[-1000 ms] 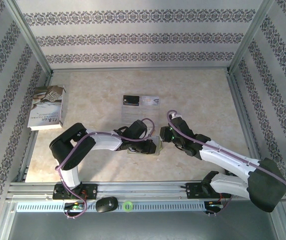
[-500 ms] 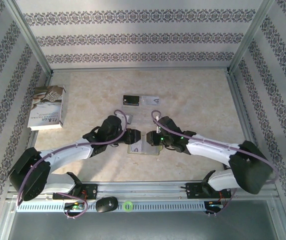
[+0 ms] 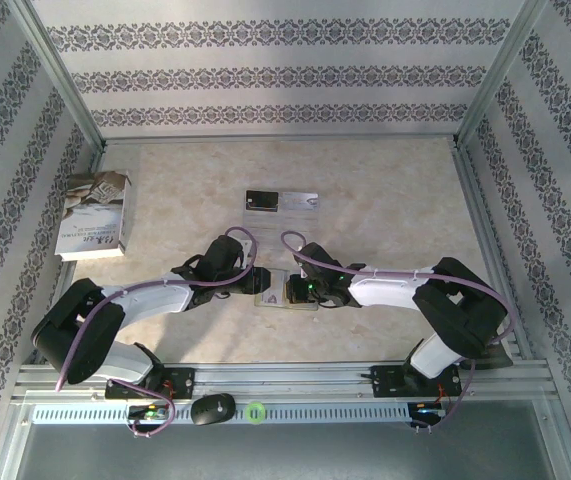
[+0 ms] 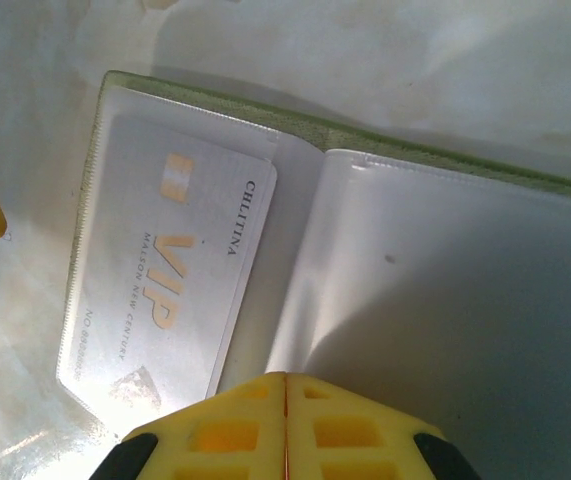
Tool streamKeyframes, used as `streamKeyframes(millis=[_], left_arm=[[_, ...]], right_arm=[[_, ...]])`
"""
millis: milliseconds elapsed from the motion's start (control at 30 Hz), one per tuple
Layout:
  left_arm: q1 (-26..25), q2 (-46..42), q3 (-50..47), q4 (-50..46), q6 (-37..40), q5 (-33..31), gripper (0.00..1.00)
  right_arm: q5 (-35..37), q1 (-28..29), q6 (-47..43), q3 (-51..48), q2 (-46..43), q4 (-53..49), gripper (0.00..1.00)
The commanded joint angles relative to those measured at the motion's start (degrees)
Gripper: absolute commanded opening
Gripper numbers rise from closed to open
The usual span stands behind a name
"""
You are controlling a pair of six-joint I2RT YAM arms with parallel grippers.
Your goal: Take the credit cards out of the card holder
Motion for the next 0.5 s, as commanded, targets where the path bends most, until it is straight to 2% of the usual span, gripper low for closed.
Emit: streamKeyframes(millis=[0, 167, 467], left_arm=[[-0.4, 0.9, 1.6, -2.5, 3.8, -2.8, 0.38], [-1.0, 2.4, 2.8, -4.1, 6.2, -5.5, 0.41], [-6.6, 4.6, 4.9, -5.9, 9.1, -13.4, 0.48]], right_arm=[[2.6, 0.3, -1.3, 1.2, -2.2, -2.6, 0.09], [1.2, 0.3, -1.3, 2.6, -6.3, -1.0, 0.15], [4.2, -0.3, 2.3, 1.6, -6.2, -1.2, 0.11]])
